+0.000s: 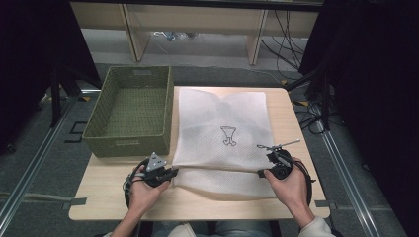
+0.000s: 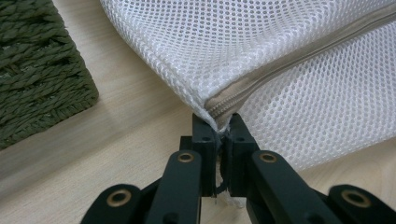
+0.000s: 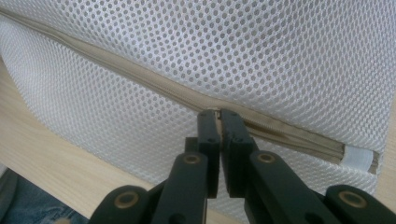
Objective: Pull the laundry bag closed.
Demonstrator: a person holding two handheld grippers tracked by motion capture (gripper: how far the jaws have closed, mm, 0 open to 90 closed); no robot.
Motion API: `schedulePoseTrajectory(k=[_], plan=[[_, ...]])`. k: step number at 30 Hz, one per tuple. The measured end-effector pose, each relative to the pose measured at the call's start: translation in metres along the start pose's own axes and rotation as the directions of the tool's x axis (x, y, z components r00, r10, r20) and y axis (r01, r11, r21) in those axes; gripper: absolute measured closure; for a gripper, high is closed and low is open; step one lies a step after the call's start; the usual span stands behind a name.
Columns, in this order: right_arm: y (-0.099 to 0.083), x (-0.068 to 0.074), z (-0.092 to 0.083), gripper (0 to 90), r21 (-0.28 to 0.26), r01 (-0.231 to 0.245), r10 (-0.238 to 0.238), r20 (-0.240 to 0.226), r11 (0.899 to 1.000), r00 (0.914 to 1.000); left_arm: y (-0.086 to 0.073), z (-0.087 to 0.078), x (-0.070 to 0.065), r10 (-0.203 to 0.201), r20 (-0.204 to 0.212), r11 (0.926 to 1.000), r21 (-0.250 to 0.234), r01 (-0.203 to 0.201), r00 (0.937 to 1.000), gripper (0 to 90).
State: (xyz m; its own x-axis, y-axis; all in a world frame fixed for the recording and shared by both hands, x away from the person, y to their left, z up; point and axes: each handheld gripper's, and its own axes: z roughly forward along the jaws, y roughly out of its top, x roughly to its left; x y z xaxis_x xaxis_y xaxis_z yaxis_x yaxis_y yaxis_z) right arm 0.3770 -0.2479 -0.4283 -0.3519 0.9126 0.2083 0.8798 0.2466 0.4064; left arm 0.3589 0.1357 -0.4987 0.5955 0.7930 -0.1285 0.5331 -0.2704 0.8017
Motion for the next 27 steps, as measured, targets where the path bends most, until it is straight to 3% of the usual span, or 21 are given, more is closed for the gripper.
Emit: schedulePoseTrajectory(k=[12, 14, 15, 17, 21, 23, 24, 25, 26, 27], plan=[[-0.0010, -0.0016, -0.0011, 88.4, 0.000, -0.019, 0.019, 0.004, 1.000, 0.9998, -0.0003, 0.0010, -0.0010, -0.016, 0.001, 0.9998, -0.010, 0.016, 0.9999, 84.5], [-0.0011, -0.0030, -0.0014, 88.4, 0.012, -0.003, 0.003, 0.009, 1.000, 1.0000, -0.0003, 0.0011, -0.0012, -0.019, -0.001, 0.9997, -0.015, 0.019, 0.9998, 84.5], [-0.0010, -0.0048, 0.0002, 88.4, -0.008, 0.013, -0.013, 0.011, 1.000, 0.9999, -0.0001, 0.0006, -0.0001, -0.006, -0.008, 1.0000, -0.005, 0.006, 1.0000, 84.5], [-0.0010, -0.0041, -0.0005, 88.4, -0.001, -0.014, 0.014, 0.012, 1.000, 0.9998, -0.0003, 0.0013, -0.0010, -0.020, 0.001, 0.9997, -0.015, 0.020, 0.9998, 84.5], [-0.0023, -0.0062, 0.0001, 88.4, -0.003, 0.004, -0.004, 0.003, 1.000, 1.0000, -0.0003, 0.0012, -0.0010, -0.019, 0.001, 0.9997, -0.015, 0.019, 0.9998, 84.5], [-0.0023, -0.0065, -0.0001, 88.4, -0.002, 0.007, -0.007, 0.013, 1.000, 0.9999, -0.0002, -0.0004, 0.0010, 0.000, -0.001, 1.0000, 0.003, 0.000, 1.0000, 84.5], [-0.0027, -0.0086, -0.0007, 88.4, -0.003, 0.014, -0.014, 0.009, 1.000, 0.9999, -0.0004, 0.0004, 0.0000, -0.011, -0.002, 0.9999, -0.007, 0.011, 0.9999, 84.5], [-0.0030, -0.0084, -0.0013, 88.4, -0.001, 0.004, -0.004, 0.006, 1.000, 1.0000, -0.0004, 0.0012, -0.0008, -0.022, 0.000, 0.9997, -0.014, 0.022, 0.9998, 84.5], [-0.0029, -0.0069, -0.0017, 88.4, 0.004, -0.023, 0.023, 0.011, 1.000, 0.9997, -0.0004, 0.0003, 0.0004, -0.004, -0.004, 1.0000, -0.002, 0.004, 1.0000, 84.5], [-0.0034, -0.0085, -0.0010, 88.4, 0.002, -0.008, 0.008, 0.006, 1.000, 1.0000, -0.0005, 0.0004, 0.0005, -0.007, -0.003, 1.0000, -0.001, 0.007, 1.0000, 84.5]])
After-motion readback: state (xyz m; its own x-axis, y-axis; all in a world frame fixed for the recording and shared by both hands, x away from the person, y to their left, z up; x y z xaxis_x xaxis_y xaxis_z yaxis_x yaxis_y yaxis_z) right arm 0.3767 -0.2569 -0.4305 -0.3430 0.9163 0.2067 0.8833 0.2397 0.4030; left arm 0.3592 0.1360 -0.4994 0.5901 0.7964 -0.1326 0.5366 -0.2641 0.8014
